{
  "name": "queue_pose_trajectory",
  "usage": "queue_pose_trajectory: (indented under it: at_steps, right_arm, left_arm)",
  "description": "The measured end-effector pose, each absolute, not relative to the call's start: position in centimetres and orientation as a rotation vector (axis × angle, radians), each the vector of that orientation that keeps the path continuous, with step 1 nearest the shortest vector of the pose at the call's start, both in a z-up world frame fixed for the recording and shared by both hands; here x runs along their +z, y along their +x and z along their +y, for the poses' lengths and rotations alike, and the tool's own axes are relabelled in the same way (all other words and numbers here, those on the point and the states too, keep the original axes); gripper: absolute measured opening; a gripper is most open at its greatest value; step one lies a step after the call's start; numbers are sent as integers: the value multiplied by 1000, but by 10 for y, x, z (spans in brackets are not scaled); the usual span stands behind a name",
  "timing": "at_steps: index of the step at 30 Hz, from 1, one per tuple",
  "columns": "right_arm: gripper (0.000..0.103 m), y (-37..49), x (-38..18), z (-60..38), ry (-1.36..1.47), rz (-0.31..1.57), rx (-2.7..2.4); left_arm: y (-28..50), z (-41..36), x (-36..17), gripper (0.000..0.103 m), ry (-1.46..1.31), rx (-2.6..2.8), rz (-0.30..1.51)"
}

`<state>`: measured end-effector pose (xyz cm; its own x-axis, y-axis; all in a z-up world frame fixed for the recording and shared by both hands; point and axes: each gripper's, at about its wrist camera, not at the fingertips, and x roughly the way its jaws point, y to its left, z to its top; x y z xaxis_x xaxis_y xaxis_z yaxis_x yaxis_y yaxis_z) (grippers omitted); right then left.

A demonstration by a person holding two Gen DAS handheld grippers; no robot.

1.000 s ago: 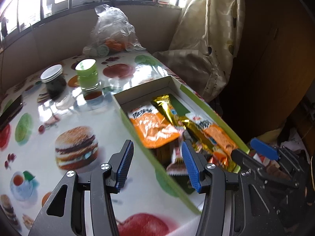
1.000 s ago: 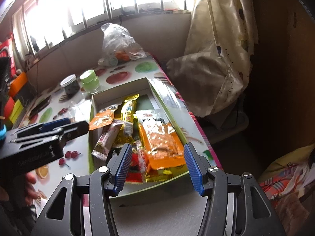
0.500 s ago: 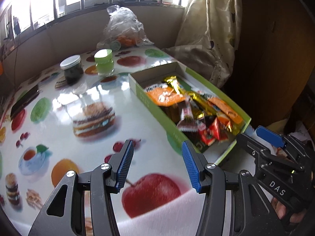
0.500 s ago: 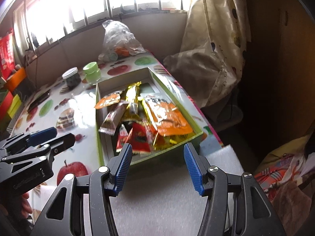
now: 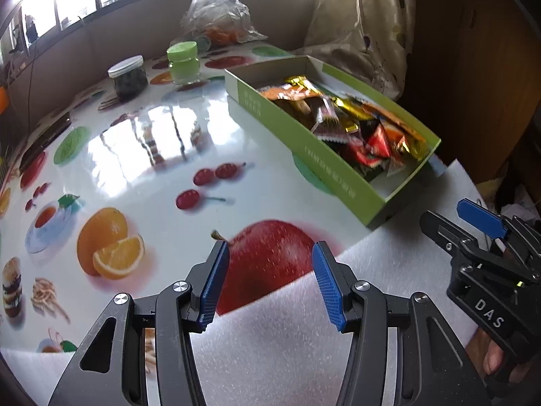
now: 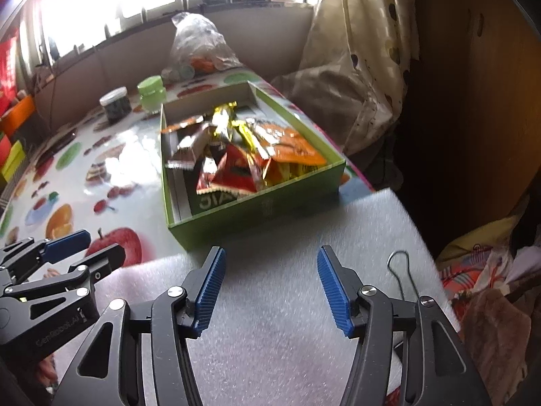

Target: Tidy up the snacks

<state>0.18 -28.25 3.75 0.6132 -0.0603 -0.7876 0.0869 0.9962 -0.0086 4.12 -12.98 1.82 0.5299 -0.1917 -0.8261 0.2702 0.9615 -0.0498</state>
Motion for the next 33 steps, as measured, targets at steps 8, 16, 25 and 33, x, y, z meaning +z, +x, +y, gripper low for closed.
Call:
queue_pose_trajectory:
  at_steps: [8,16,25,33]
  right_arm:
    - [59,-1,27,-284,17,901,-131]
    - [60,-2,24,-282,31,876,-163]
    - [60,-5,23,-281,32,867,-180]
    - [60,-4,23,-281,30,867,-179]
  left_arm:
    - [40,-129,12,52,85,-279,973]
    - [39,-129,10,53,72,-272,950]
    - [41,-127,9,53,65,-275,949]
    - [41,-126,9,53,66,-269,950]
